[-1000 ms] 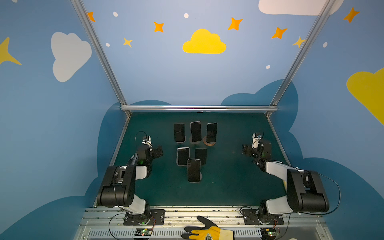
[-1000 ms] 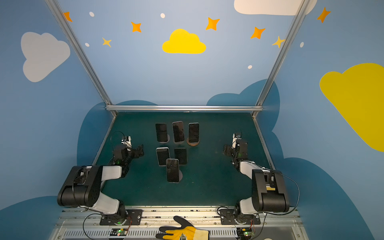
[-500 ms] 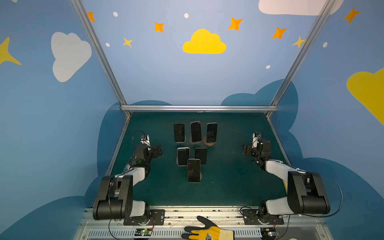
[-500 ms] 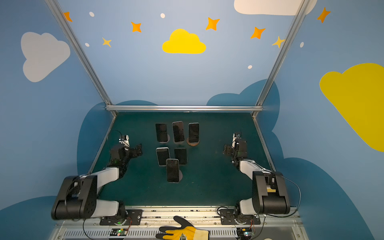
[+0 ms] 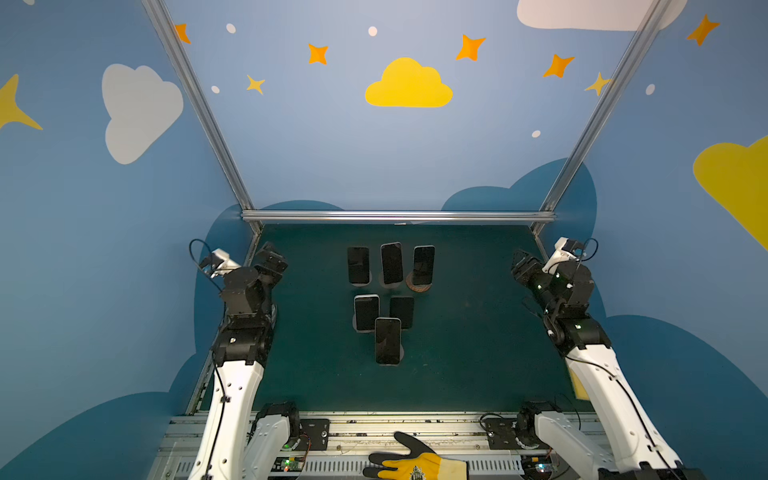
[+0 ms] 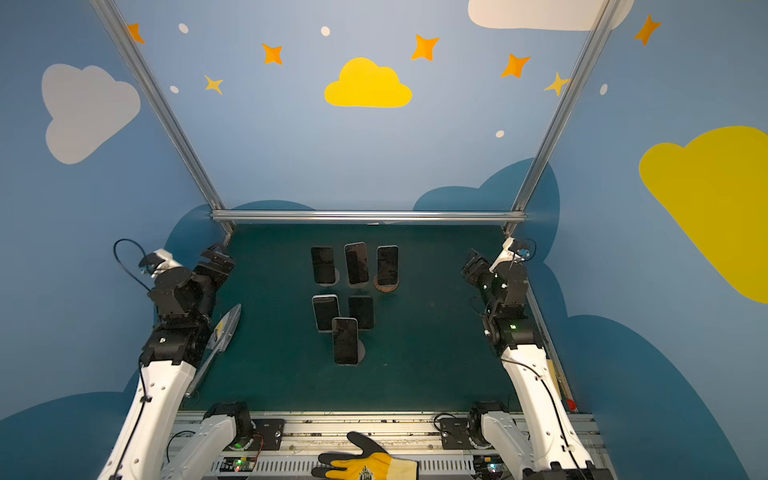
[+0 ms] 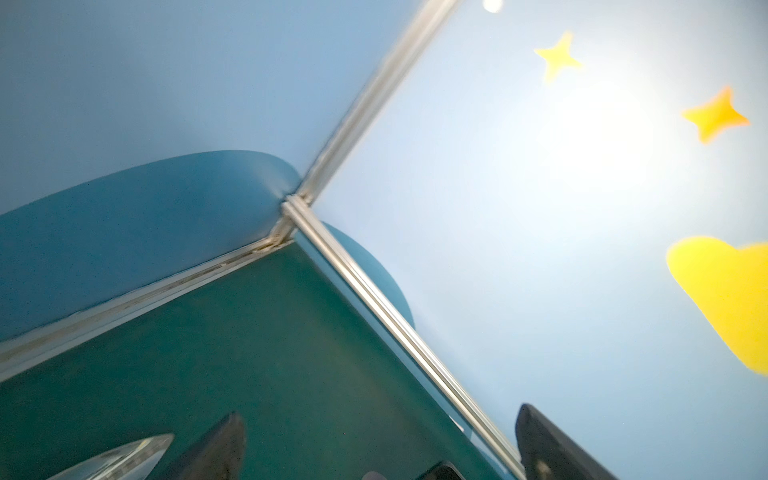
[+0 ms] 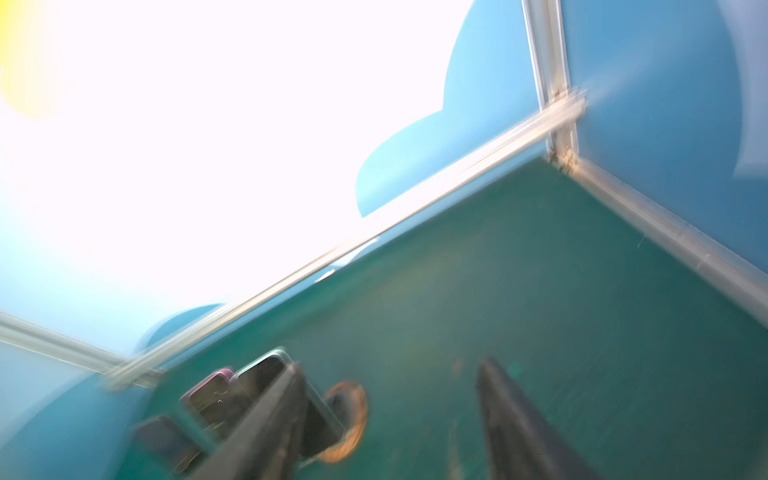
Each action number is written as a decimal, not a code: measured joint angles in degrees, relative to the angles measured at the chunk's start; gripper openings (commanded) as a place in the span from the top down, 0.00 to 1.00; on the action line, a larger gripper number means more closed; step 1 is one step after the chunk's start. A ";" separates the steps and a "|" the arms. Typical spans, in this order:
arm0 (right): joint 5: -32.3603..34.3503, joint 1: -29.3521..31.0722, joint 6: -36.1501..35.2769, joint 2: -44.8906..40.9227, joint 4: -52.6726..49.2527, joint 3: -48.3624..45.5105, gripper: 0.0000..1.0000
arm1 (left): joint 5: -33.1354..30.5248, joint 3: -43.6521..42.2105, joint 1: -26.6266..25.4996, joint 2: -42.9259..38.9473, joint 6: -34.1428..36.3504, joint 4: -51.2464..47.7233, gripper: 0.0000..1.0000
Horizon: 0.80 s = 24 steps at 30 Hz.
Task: Remove the phone from the phone stand
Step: 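Swing the right gripper toward the nearest light-blue phone while the left arm rises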
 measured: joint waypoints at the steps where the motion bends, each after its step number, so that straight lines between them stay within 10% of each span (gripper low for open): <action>1: -0.39 2.32 0.02 0.57 -4.17 2.03 0.39 | -0.70 0.09 1.29 0.39 -2.19 -1.66 0.00; 14: 17.86 35.71 7.76 -6.19 -33.00 6.16 0.37 | 15.12 10.71 -1.64 19.41 -11.63 -9.49 0.00; 24: 34.18 60.72 17.81 2.43 -38.16 6.71 0.23 | 19.89 6.43 -9.14 14.03 -11.50 -9.68 0.00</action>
